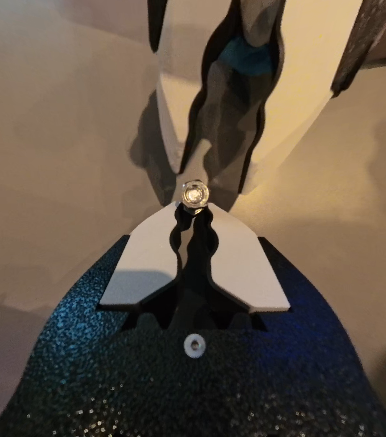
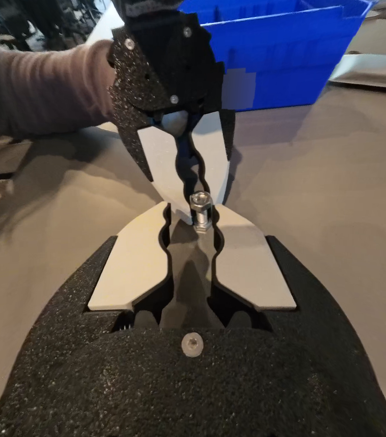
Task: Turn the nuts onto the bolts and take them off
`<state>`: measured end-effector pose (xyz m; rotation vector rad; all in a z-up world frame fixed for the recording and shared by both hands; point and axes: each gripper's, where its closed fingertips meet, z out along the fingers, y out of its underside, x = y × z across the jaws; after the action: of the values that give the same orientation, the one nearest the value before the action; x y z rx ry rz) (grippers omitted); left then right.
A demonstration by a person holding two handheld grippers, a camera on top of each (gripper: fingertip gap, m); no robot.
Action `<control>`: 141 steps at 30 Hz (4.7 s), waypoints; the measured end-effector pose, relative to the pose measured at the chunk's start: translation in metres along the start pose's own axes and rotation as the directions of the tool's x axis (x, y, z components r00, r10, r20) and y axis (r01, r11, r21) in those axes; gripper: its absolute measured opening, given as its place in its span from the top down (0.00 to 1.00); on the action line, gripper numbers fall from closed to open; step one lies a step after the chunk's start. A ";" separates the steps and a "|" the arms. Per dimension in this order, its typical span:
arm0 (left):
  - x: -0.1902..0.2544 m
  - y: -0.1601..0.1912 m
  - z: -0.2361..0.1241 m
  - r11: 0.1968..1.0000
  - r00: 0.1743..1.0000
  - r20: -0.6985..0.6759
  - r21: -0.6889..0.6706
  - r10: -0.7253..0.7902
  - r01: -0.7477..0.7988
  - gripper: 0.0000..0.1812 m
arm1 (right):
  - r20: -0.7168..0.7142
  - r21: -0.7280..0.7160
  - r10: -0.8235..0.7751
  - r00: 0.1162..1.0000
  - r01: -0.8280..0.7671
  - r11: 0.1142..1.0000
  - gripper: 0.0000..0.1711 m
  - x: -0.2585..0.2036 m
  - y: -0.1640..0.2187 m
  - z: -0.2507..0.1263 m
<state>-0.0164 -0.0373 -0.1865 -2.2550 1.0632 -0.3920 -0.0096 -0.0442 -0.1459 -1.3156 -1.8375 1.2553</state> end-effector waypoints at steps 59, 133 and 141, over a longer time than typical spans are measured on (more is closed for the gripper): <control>0.000 0.001 -0.001 1.000 1.000 -0.003 0.020 -0.004 0.004 0.91 | 0.009 -0.083 -0.066 0.998 0.066 0.994 0.77 -0.007 0.009 0.010; -0.001 0.001 -0.001 0.999 1.000 -0.006 0.033 -0.003 0.004 0.91 | 0.007 -0.039 -0.028 1.000 0.028 0.999 0.94 -0.003 0.005 0.002; 0.000 0.001 -0.001 0.999 1.000 -0.011 0.037 -0.005 0.005 0.91 | -0.013 -0.098 -0.064 0.998 0.062 0.993 0.87 -0.002 0.011 0.008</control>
<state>-0.0176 -0.0381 -0.1861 -2.2260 1.0477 -0.4226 -0.0106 -0.0479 -0.1593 -1.3044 -1.9350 1.1321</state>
